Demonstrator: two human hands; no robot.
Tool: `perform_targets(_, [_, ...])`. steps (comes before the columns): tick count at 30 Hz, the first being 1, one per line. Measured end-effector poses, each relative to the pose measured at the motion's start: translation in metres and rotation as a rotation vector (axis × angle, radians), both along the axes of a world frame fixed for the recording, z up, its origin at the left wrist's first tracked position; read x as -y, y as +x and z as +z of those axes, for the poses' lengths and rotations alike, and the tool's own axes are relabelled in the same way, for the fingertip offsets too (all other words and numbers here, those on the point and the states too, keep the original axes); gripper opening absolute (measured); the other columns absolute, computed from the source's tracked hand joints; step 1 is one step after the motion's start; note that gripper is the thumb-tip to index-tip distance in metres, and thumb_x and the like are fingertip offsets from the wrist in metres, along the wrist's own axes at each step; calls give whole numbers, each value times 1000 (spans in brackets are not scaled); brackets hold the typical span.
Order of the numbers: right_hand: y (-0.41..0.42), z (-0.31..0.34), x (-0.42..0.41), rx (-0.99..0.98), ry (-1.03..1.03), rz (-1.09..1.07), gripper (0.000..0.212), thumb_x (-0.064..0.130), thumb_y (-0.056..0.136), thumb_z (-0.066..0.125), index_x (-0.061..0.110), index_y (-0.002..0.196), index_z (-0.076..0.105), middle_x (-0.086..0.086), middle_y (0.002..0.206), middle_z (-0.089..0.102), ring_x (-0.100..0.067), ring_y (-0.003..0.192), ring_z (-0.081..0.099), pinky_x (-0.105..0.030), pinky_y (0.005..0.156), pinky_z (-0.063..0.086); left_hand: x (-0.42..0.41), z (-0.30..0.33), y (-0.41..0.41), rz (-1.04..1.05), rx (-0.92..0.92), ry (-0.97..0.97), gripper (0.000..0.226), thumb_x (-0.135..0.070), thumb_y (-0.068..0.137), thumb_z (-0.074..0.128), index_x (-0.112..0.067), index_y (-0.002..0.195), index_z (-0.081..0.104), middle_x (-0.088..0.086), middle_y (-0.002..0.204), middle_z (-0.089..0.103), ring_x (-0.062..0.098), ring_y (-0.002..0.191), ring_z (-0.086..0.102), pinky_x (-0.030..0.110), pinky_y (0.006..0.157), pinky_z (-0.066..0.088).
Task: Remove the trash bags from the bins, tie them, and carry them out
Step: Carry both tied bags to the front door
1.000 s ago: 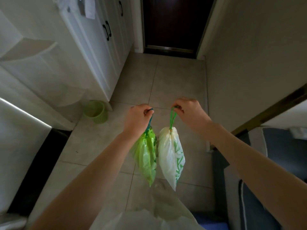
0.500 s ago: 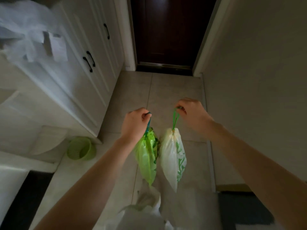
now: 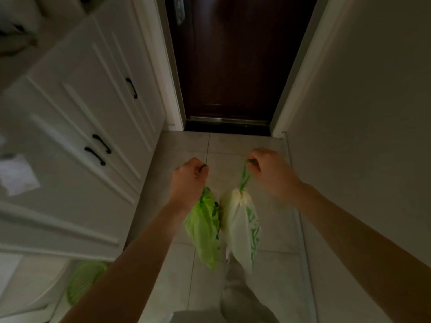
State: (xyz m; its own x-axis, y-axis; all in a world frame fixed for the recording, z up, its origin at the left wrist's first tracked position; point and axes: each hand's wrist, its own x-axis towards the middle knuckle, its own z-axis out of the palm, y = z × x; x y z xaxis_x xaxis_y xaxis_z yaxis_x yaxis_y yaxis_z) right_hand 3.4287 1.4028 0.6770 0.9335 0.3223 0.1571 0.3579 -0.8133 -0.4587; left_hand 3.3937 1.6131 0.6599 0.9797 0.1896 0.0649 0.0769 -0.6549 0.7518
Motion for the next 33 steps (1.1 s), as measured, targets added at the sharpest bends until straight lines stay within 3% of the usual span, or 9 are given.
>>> perform_targets(7, [170,2,6,-112,15,71,17,12,89,54,1,84,65,-13,81,65,-26,74,61,-40,68,50,5,-4,163,82,-100,-126,13,-18,88,60,-9,83,68,-3,69,62,15,69,59,24,64,42])
perform_targets(14, [328,-3,-4,-229,142,24,15,13,91,53,7,82,64,-7,75,63,-23,68,62,-36,63,50,4,-4,310,148,-120,-228,10,-13,86,62,-12,77,65,1,67,62,19,69,60,32,70,48])
perform_targets(22, [495,-17,-23,-280,175,-5,20,12,88,52,14,70,59,-10,66,62,-29,60,61,-39,53,48,-10,-21,469,146,-125,-182,15,-14,88,61,-15,74,65,1,65,62,2,59,54,14,59,41])
perform_targets(26, [571,-29,-30,-335,150,5,19,10,89,51,2,73,58,-18,66,60,-30,57,57,-33,52,42,-13,-27,535,143,-180,-195,15,-17,90,59,-9,81,68,3,70,65,5,60,56,5,50,39])
perform_targets(30, [642,-37,-31,-386,133,14,20,11,90,51,7,71,56,-10,62,55,-20,54,52,-31,50,40,-14,-36,599,155,-213,-200,20,-18,91,59,-8,76,67,0,63,59,8,55,52,7,47,36])
perform_targets(33, [713,-50,-32,-480,108,56,23,10,90,50,2,69,53,-9,61,50,-20,53,47,-29,50,36,-11,-54,666,228,-258,-234,20,-15,90,60,-11,70,64,4,65,61,12,60,55,18,57,40])
